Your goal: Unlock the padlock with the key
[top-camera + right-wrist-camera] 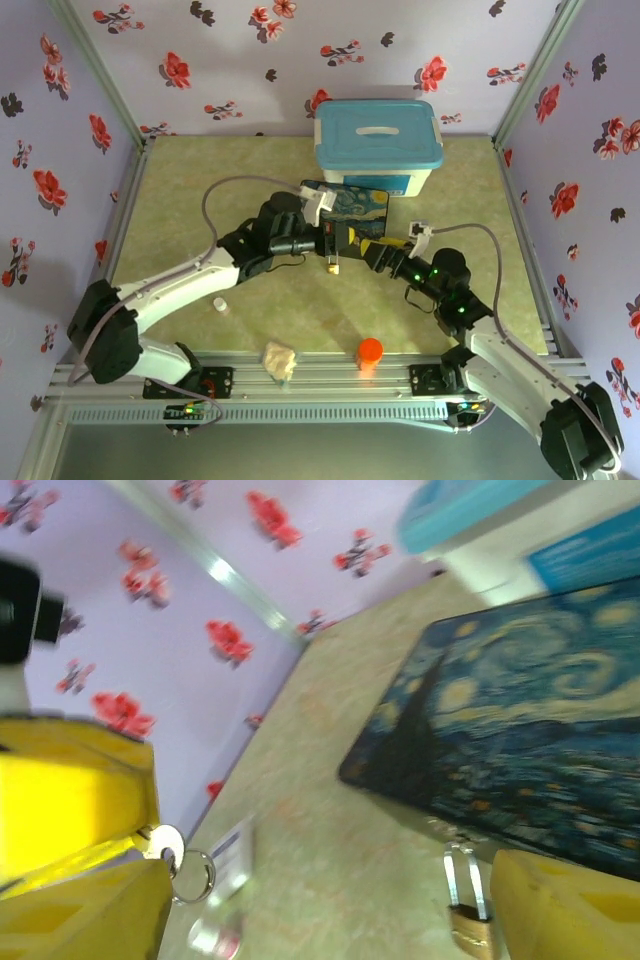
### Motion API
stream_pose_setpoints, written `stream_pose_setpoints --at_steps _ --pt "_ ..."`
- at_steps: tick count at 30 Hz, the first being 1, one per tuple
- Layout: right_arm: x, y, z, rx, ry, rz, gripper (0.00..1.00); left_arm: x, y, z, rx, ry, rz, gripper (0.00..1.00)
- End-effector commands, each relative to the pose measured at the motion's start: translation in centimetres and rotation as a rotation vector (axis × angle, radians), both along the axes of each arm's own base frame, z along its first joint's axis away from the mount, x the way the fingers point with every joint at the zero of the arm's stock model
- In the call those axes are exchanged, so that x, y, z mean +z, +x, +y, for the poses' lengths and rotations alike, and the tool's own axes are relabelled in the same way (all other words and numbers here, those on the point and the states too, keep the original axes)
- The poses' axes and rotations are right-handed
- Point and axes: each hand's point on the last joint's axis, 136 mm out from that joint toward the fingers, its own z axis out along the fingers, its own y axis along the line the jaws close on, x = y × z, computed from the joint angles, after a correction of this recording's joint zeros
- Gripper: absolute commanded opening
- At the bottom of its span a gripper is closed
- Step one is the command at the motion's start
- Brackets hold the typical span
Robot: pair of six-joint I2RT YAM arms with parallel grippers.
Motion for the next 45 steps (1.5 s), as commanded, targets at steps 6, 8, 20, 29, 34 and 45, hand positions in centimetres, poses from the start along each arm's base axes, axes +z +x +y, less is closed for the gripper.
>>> stream_pose_setpoints --at_steps 6,8,20,29,34,45 --pt "5.3 -3.6 3.7 0.342 0.103 -0.217 0.84 0.3 -3.9 1.2 -0.269 0.052 -0.078 0.0" --pt "5.9 -4.3 4.3 0.412 0.154 -0.204 0.81 0.7 -3.7 1.3 -0.259 0.041 -0.086 0.0" --pt "6.2 -4.1 5.0 0.484 0.278 -0.167 0.52 1.8 -2.5 2.8 -0.199 -0.006 -0.101 0.0" --pt "6.0 -4.3 5.1 0.501 0.294 -0.144 0.45 2.4 -1.5 3.7 -0.148 -0.049 -0.1 0.0" --pt "5.5 -4.0 5.4 0.492 0.278 -0.135 0.45 3.0 -1.6 3.7 -0.149 -0.066 -0.105 0.0" --pt "6.2 -4.2 6.4 0.539 0.283 -0.142 0.41 3.2 -1.9 3.1 -0.162 -0.106 -0.09 0.0"
